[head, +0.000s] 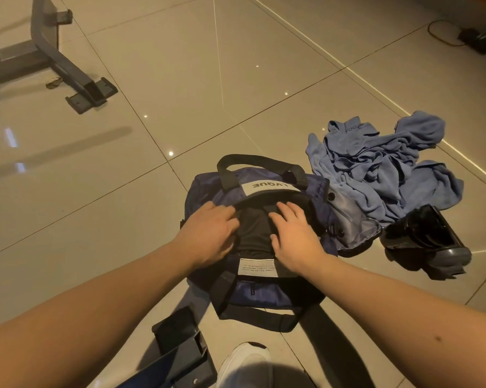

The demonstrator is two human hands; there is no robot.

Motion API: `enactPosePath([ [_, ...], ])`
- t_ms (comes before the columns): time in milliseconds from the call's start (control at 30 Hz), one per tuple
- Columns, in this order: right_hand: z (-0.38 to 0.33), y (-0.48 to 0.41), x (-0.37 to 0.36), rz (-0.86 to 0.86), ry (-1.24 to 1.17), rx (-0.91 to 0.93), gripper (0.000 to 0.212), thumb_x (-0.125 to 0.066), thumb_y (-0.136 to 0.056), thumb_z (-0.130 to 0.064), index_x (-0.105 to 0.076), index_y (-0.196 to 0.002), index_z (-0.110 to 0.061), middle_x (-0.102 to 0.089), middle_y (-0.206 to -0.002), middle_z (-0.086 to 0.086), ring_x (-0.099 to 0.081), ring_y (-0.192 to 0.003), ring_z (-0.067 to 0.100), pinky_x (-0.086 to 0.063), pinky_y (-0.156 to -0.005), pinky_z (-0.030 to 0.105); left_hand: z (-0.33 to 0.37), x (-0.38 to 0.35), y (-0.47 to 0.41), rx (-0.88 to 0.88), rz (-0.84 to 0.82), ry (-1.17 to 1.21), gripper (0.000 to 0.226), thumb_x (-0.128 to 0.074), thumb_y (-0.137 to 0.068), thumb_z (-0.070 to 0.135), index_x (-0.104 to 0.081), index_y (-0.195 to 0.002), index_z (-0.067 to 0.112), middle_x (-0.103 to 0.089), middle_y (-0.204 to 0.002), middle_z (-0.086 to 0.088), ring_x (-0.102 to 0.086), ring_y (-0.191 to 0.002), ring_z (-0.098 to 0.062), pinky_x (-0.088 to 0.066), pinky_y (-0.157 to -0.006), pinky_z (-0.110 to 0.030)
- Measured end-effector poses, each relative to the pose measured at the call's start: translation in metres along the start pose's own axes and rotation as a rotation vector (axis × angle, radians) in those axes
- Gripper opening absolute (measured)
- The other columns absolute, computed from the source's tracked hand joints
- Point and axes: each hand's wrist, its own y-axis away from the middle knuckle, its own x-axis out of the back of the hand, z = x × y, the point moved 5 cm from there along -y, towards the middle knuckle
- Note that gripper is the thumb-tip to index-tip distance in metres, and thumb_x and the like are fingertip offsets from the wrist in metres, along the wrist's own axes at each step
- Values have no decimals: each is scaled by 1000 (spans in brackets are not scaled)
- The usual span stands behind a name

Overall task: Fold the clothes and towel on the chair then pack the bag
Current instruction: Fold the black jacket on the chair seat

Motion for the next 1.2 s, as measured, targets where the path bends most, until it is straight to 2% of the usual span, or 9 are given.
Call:
enactPosePath([
  [100,2,6,-2,-1,-75,-73,57,-53,-101,-25,-34,-153,-16,-16,-166,5,-9,-153,24,-34,-117,41,-6,14,-34,131,186,71,42,-64,-97,30,-57,-136,17,-56,-137,-9,-53,-121,-28,-43,-101,-41],
  [233,-2,8,6,120,73,-42,60,-60,-96,-27,-39,-152,-20,-24,-164,7,-17,-150,28,-37,-115,45,-11,24,-91,217,130,4,40,-61,-100,29,-57,-138,18,-57,-134,-8,-52,-121,-26,-43,-98,-37],
  [367,-2,-3,-8,-157,-17,-66,79,-57,-99,-39,-10,-161,-29,5,-168,4,6,-154,34,-34,-115,51,-26,43,-107,282,253,185,28,-63,-98,26,-67,-124,19,-62,-117,-4,-59,-106,-25,-43,-79,-35],
  [467,3,-22,-13,-310,-99,-247,94,-59,-96,-51,5,-161,-27,-5,-166,12,-7,-150,43,-33,-114,54,-37,50,-102,263,346,279,27,-66,-96,26,-68,-123,22,-61,-121,-1,-57,-110,-22,-43,-78,-32],
  [600,-20,-29,-8,-287,77,-372,94,-61,-93,-47,0,-160,-20,-12,-161,18,-12,-147,46,-35,-110,56,-44,40,-98,264,275,308,26,-68,-95,27,-68,-120,23,-61,-117,1,-58,-105,-21,-36,-74,-30],
  [700,-57,-32,-13,-165,200,-89,79,-59,-94,-44,-17,-156,-19,-8,-163,16,-2,-150,43,-31,-113,59,-48,34,-92,246,261,390,19,-69,-91,26,-65,-109,23,-60,-112,2,-59,-98,-19,-34,-69,-26],
  [900,-62,-60,-30,-498,197,-5,55,-45,-104,-46,-38,-151,-18,-19,-163,13,-8,-150,40,-24,-114,63,-53,30,-74,230,256,495,22,-72,-91,26,-53,-97,32,-59,-106,9,-54,-90,-12,-31,-62,-15],
  [1100,-53,10,2,170,-75,74,42,-45,-102,-43,-62,-129,-17,-60,-131,1,-50,-125,24,-44,-101,42,-38,5,-56,183,211,443,14,-71,-91,30,-63,-102,26,-56,-106,8,-58,-99,-15,-40,-77,-24],
  [1200,-23,42,-11,-56,2,46,63,-44,-97,-60,-48,-146,-21,-44,-151,0,-33,-141,22,-25,-118,41,-28,-22,-40,166,73,379,32,-61,-94,52,-63,-116,29,-58,-124,6,-55,-114,-15,-47,-91,-28],
])
